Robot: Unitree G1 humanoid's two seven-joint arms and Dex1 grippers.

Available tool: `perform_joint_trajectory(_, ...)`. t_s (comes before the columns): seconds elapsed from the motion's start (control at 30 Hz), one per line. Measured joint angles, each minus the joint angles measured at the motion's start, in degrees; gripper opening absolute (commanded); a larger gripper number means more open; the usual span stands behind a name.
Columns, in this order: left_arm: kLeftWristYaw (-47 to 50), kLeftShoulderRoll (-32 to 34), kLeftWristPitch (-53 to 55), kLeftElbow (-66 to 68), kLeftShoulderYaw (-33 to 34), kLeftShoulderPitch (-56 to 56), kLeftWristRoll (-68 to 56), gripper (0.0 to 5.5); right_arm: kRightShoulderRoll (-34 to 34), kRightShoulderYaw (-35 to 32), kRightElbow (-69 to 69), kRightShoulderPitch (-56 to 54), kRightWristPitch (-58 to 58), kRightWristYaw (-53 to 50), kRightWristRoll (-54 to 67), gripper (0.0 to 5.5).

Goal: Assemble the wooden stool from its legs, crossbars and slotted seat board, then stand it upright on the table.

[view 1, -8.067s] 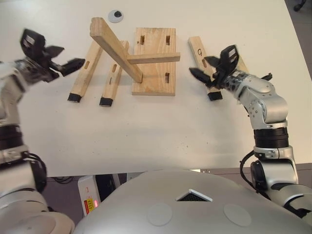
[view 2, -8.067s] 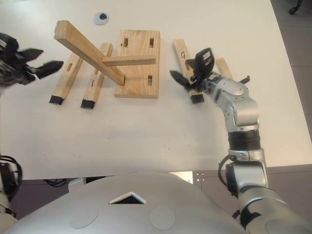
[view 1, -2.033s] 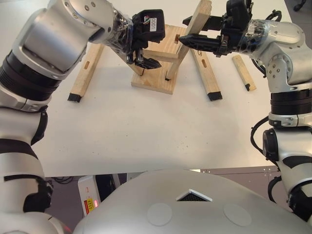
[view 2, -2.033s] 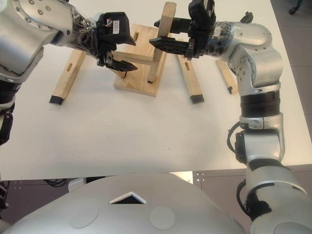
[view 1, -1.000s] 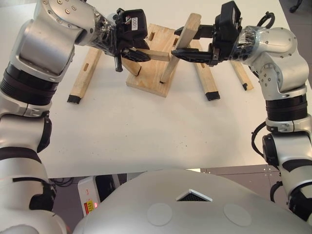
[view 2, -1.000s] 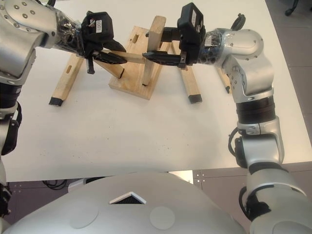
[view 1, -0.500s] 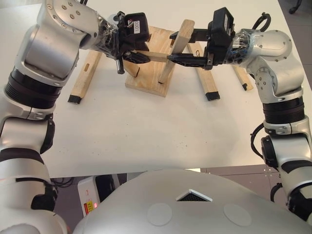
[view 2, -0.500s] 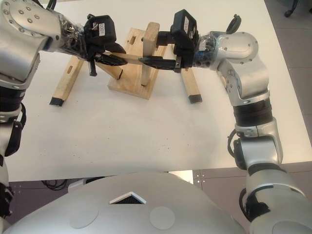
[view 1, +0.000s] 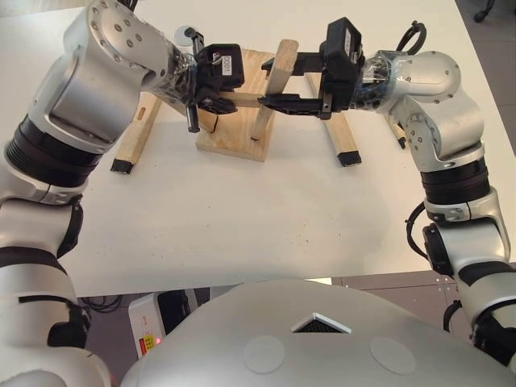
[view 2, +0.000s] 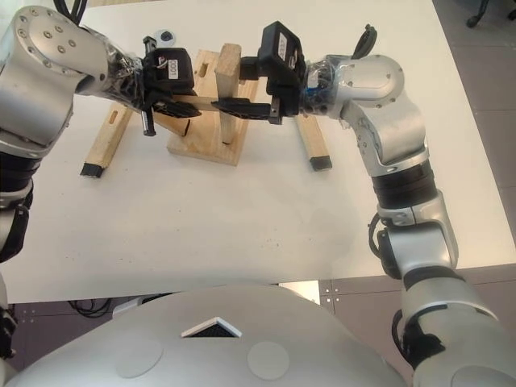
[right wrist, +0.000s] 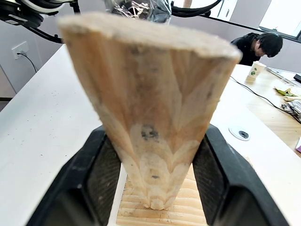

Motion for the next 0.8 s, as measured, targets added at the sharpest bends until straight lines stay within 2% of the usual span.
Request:
perform_joint_trajectory(0.4, -3.55, 0.74, -3.0, 0.53, -7.83, -2.49, 9.95, 0.45, 1.07, 0.49, -0.73, -0.43, 1.39, -0.85, -1.25, 2.04)
perform_joint_trajectory(0.8, -4.85, 0.28, -5.34, 1.68, -8.84, -2.59, 12.73, 0.41, 1.07, 0.3, -2.31, 0.34, 2.07, -1.63, -1.38, 2.04)
